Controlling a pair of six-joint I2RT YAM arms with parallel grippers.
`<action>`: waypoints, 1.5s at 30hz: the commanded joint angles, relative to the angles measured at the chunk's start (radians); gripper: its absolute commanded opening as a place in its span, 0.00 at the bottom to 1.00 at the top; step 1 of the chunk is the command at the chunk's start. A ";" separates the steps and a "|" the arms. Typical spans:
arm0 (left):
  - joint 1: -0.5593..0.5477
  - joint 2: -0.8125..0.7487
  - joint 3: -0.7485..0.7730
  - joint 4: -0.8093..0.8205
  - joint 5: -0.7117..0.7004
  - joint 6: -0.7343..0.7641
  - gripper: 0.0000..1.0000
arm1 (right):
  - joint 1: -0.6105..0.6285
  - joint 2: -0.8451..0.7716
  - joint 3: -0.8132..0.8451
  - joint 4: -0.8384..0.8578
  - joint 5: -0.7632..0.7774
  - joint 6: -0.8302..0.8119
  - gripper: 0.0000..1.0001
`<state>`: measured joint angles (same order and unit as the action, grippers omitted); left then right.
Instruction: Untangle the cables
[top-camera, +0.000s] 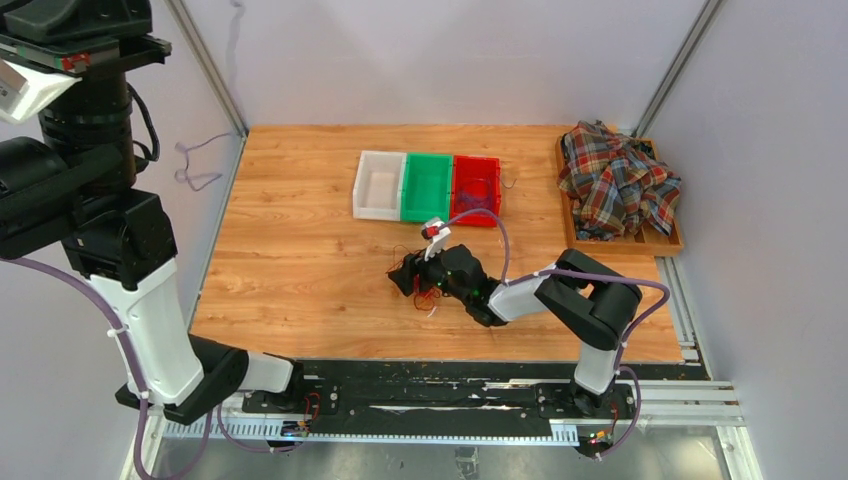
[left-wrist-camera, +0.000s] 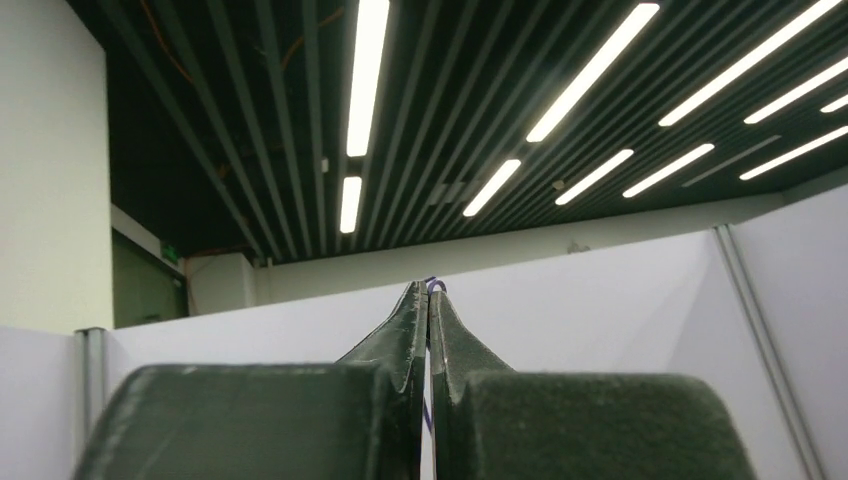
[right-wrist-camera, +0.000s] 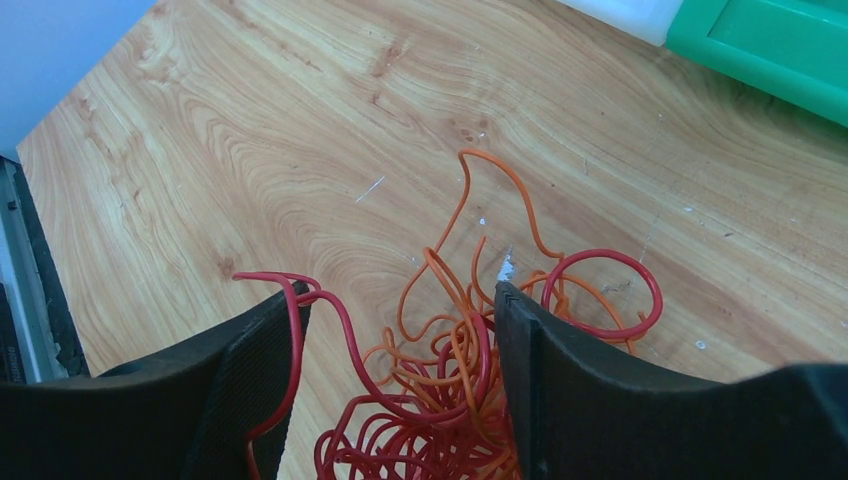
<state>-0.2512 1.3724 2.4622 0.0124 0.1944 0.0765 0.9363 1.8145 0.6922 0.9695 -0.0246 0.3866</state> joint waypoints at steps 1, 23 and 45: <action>-0.005 0.011 0.039 0.040 -0.029 0.058 0.00 | 0.027 0.013 -0.020 0.043 0.014 0.025 0.69; -0.092 -0.001 -0.494 -0.268 0.323 -0.100 0.00 | -0.099 -0.390 0.131 -0.214 -0.010 0.009 0.83; -0.284 0.512 0.024 -0.284 0.168 0.011 0.00 | -0.251 -0.732 -0.258 -0.357 0.228 0.006 0.82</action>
<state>-0.5102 1.8141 2.3806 -0.2867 0.4137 0.0444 0.6949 1.1450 0.4927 0.6689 0.1081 0.3782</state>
